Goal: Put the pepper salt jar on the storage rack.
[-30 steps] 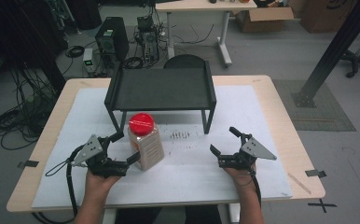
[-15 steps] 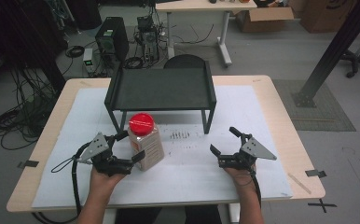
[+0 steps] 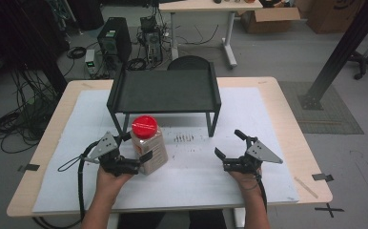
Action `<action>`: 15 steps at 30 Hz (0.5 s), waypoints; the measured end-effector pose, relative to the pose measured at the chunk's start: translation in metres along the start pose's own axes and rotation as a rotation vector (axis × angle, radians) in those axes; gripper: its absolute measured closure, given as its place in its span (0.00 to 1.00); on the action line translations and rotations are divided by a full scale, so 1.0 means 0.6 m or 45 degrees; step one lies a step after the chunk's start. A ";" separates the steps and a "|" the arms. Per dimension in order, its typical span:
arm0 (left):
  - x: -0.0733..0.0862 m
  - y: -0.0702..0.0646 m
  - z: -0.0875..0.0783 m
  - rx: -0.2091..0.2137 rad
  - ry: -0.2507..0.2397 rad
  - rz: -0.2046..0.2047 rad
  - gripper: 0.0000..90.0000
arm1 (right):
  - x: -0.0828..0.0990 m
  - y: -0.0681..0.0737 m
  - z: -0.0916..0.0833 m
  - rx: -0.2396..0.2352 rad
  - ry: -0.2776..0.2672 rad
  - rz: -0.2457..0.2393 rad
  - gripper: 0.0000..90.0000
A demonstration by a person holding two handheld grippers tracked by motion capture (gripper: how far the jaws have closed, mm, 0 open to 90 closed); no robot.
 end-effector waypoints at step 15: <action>0.005 -0.001 0.024 0.001 0.007 -0.007 0.00 | 0.000 0.000 0.000 0.000 -0.001 0.000 0.00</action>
Point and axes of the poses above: each handheld gripper's, and its own axes: z roughly forward along the jaws, x roughly out of its underside, y roughly to its left, the point moved 9 cm from there along z, roughly forward along the jaws, and after that the axes turned 11 degrees about z, right-handed, at the moved point
